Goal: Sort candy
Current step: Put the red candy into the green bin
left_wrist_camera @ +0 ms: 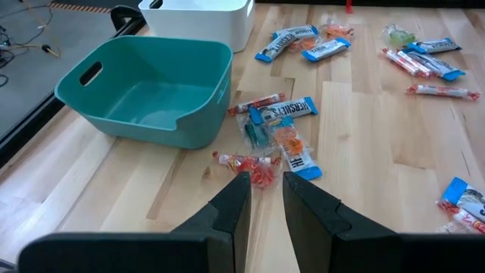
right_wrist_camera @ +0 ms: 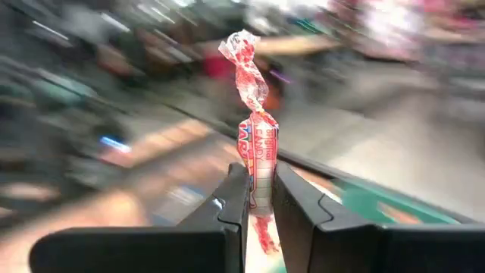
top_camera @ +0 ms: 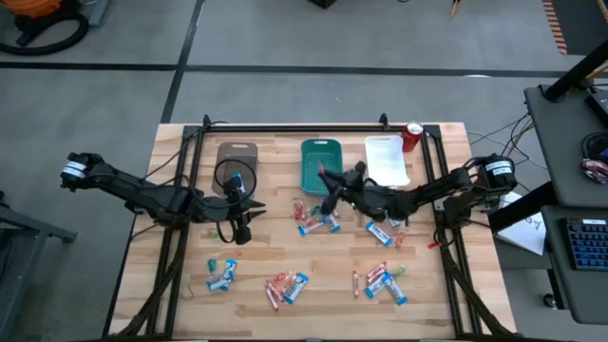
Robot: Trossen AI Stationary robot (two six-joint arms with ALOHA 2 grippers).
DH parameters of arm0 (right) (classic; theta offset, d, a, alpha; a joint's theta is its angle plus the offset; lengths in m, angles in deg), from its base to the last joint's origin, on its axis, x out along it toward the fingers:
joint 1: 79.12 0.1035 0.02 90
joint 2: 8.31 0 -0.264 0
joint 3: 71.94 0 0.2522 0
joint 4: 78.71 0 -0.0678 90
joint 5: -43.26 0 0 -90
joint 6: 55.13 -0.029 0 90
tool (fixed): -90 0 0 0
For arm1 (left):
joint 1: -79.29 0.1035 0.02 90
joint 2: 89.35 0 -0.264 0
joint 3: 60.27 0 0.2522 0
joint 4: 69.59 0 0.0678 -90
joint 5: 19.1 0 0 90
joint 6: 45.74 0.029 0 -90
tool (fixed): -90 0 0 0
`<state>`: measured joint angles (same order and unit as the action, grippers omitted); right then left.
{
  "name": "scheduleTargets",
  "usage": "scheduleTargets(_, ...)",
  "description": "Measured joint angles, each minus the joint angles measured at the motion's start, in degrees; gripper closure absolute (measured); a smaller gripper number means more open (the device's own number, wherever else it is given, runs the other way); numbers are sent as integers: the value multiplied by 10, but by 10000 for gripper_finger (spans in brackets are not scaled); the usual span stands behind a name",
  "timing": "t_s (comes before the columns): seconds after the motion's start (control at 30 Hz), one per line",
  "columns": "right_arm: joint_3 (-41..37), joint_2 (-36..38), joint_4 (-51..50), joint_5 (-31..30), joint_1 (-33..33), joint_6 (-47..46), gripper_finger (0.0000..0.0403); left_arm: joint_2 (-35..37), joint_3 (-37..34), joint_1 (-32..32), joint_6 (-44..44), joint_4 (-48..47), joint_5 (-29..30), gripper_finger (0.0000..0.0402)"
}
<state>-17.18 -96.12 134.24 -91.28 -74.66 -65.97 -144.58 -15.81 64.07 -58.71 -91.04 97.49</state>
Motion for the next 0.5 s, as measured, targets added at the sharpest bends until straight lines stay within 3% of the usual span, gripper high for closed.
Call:
scheduleTargets(0.27,102,-4,-391,-15,-56,-189,364,0,0,0,0,6,0,338)
scheduleTargets(0.5,136,-4,-447,-18,-60,-189,364,0,0,0,1,8,0,338)
